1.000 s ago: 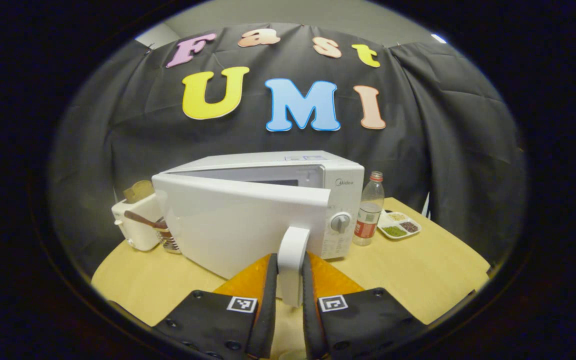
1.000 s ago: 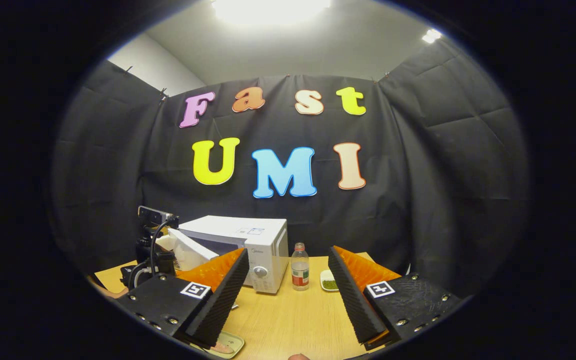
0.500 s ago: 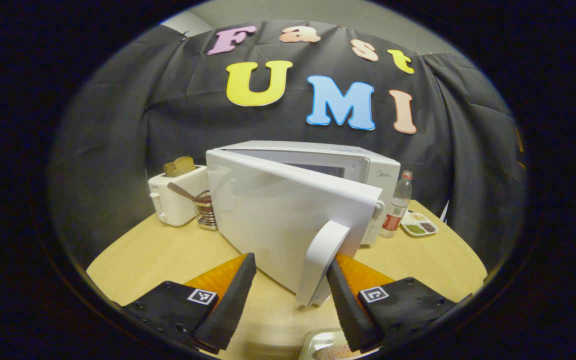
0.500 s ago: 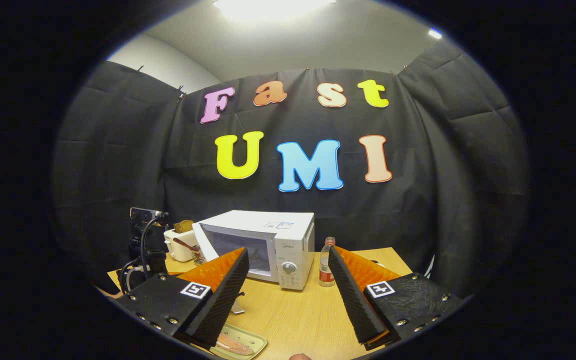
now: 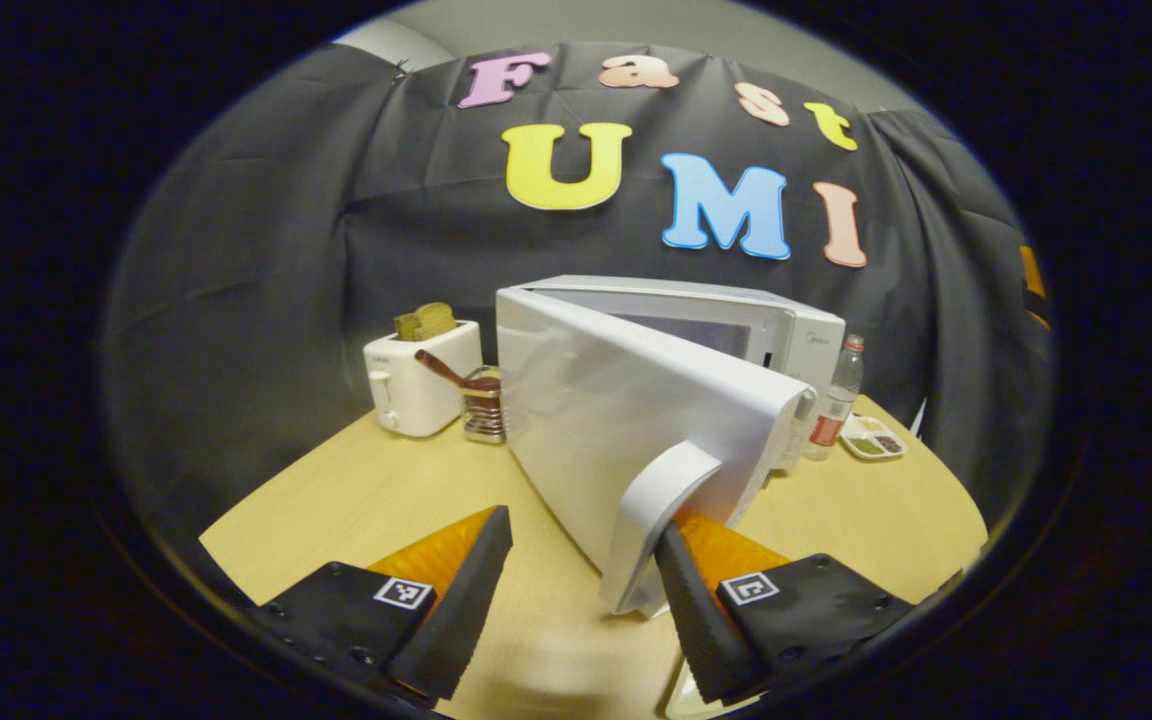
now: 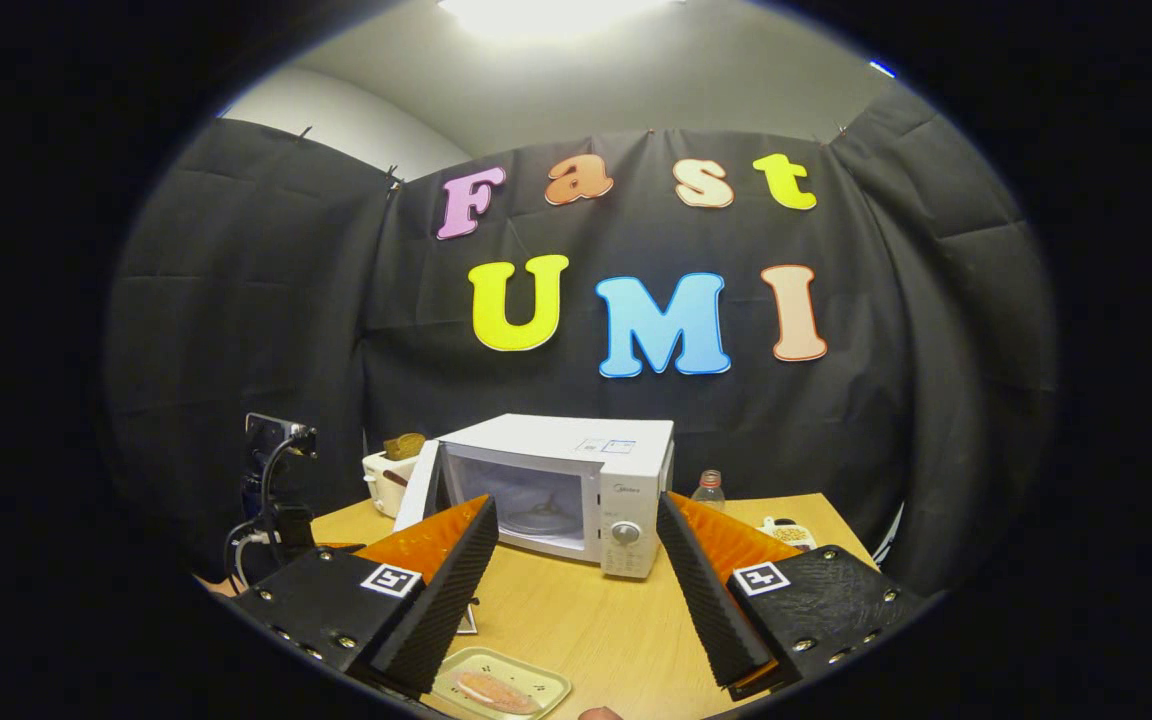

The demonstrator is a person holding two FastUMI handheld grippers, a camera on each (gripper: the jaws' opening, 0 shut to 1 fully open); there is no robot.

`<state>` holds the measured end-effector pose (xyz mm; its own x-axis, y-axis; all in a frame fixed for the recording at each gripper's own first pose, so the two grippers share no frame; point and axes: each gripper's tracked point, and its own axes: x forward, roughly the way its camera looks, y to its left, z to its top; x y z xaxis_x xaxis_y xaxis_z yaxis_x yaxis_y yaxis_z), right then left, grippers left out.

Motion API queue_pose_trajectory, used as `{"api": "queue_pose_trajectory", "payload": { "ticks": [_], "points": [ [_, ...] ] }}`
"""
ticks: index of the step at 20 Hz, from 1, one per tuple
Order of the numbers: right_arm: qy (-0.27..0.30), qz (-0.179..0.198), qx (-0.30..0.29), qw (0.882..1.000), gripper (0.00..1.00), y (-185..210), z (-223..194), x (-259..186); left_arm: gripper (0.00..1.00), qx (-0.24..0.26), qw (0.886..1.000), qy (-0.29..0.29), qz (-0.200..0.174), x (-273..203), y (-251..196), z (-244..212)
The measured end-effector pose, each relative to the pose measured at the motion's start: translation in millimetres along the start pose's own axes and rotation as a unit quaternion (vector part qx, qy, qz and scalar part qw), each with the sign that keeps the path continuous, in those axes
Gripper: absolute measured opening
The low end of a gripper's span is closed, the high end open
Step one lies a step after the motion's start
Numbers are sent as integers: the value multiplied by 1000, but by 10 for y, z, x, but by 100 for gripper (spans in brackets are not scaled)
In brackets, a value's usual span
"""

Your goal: Open the microwave oven with the left hand, put the food in, and close the microwave oven.

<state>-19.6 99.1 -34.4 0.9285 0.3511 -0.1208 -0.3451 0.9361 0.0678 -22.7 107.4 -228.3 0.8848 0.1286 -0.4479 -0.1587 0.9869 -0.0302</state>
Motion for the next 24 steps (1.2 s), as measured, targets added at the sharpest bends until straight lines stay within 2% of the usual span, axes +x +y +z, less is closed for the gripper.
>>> {"api": "queue_pose_trajectory", "payload": {
  "ticks": [7,11,16,19,24],
  "points": [
    [8,48,-7,999,98,549,-39,123,89,-32,999,1,43,-252,745,-130],
    [24,67,-14,997,98,832,-126,195,89,-54,998,3,29,-300,1015,-158],
    [53,79,-14,995,97,1096,-272,272,92,-53,998,2,15,-350,1376,-200],
    [63,90,-28,994,98,1243,-363,323,93,-53,997,-4,53,-437,1803,-263],
    [122,117,-81,982,98,1271,-762,452,92,-92,989,-4,116,-788,2348,-411]
  ]
}}
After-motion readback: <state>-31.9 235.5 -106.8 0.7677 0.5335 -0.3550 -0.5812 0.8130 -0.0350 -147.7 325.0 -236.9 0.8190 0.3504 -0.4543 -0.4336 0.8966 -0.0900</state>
